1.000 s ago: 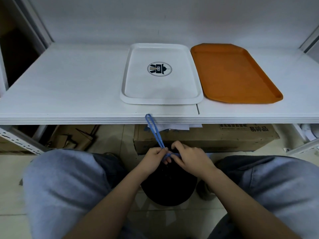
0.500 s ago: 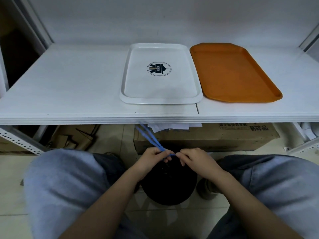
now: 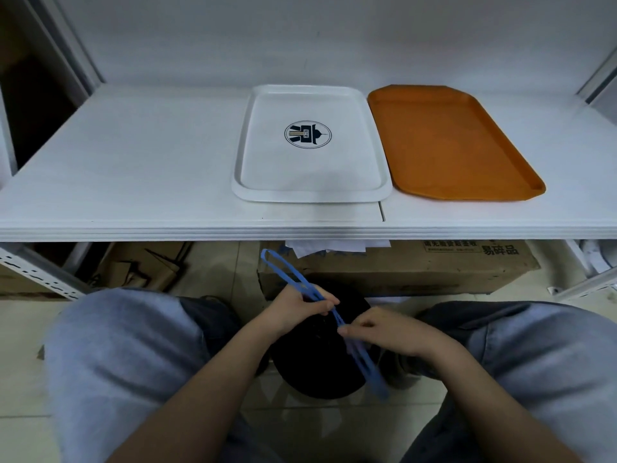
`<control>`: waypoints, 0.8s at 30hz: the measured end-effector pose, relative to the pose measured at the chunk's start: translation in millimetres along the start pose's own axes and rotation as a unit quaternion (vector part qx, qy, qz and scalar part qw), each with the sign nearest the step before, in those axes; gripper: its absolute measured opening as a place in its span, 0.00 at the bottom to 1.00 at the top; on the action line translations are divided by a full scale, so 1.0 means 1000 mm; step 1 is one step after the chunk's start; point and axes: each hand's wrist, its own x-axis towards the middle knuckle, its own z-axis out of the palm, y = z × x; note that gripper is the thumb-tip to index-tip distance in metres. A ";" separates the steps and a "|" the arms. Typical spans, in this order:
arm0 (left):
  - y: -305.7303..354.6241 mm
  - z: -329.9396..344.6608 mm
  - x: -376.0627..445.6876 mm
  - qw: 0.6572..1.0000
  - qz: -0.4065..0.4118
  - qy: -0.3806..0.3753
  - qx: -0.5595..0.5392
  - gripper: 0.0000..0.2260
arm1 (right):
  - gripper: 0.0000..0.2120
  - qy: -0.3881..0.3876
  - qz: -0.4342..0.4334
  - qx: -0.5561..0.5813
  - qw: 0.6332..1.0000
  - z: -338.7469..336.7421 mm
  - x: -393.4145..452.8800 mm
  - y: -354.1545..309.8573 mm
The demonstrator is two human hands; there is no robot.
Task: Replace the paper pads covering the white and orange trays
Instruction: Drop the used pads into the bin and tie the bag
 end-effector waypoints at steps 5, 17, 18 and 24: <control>0.000 -0.004 0.001 0.999 0.020 -0.021 0.033 0.03 | 0.10 0.318 -0.082 0.055 0.943 0.013 0.024 0.009; -0.006 -0.003 0.001 0.983 0.103 0.004 0.149 0.06 | 0.13 0.171 -0.083 0.173 0.966 0.027 0.052 0.012; -0.009 -0.003 0.002 0.979 0.111 0.019 0.169 0.06 | 0.11 0.181 -0.077 0.183 0.963 0.028 0.053 0.012; -0.020 0.001 0.002 0.887 0.218 0.149 0.379 0.10 | 0.08 0.218 -0.045 0.255 0.941 0.033 0.057 0.012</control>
